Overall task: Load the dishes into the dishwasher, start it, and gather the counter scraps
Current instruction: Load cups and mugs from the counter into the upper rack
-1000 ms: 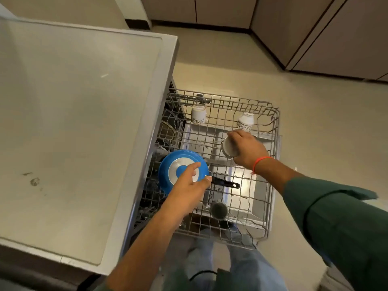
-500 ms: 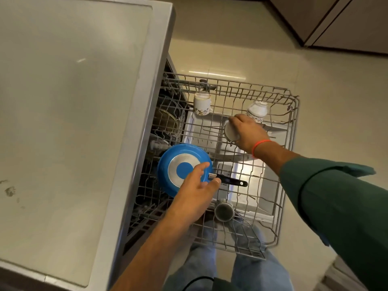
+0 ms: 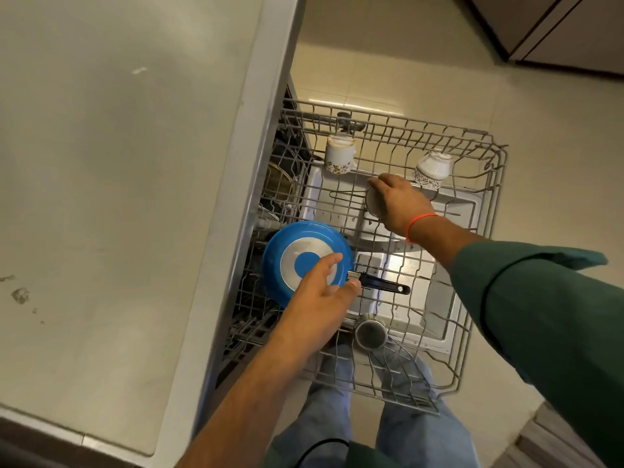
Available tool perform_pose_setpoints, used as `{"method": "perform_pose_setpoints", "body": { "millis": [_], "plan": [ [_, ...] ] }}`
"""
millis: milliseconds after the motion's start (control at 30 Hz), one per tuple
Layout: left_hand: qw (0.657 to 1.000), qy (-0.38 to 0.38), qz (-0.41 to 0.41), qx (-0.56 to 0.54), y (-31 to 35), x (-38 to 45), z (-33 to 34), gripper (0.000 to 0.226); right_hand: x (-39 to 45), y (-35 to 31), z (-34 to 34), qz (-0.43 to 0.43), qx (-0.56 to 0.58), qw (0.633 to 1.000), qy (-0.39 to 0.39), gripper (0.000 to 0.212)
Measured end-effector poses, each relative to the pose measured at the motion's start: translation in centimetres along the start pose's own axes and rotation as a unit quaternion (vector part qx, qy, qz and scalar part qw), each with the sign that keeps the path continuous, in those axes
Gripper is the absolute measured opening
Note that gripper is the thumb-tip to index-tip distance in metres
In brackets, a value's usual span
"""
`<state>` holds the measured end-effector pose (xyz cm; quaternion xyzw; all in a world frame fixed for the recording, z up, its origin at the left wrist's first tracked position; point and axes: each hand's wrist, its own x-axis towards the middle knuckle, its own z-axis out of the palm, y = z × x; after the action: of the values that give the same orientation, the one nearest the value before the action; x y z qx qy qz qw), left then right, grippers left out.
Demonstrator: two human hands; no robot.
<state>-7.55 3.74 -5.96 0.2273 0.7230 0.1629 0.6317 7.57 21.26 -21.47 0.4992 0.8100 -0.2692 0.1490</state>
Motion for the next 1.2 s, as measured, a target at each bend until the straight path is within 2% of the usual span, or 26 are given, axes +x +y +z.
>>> {"method": "perform_pose_setpoints", "body": {
  "millis": [167, 367, 567, 767, 967, 1200],
  "plan": [
    [1.0, -0.002, 0.02, 0.011, 0.3, -0.5, -0.6, 0.054, -1.6, -0.9, 0.0, 0.019, 0.01, 1.0, -0.003, 0.107],
    [0.998, 0.009, 0.054, 0.017, 1.1, -2.0, -1.3, 0.057, -6.6, -3.3, 0.2, 0.087, 0.188, 0.969, 0.133, 0.097],
    [0.99, 0.038, 0.128, 0.049, 1.8, -3.9, -1.9, 0.06, -13.9, -5.2, -0.9, 0.121, 0.276, 0.927, 0.225, 0.092],
    [0.98, 0.042, 0.184, 0.059, -0.2, -7.4, -2.1, 0.062, -22.5, -7.4, -2.8, 0.093, 0.268, 0.92, 0.27, 0.086],
    [0.98, 0.035, 0.192, 0.044, -2.3, -10.9, -1.4, 0.064, -30.0, -8.9, -3.2, 0.088, 0.246, 0.923, 0.283, 0.084],
    [0.977, 0.041, 0.206, 0.026, -2.3, -14.9, 1.6, 0.067, -34.7, -6.7, -3.7, 0.075, 0.237, 0.922, 0.298, 0.088]
  ]
}}
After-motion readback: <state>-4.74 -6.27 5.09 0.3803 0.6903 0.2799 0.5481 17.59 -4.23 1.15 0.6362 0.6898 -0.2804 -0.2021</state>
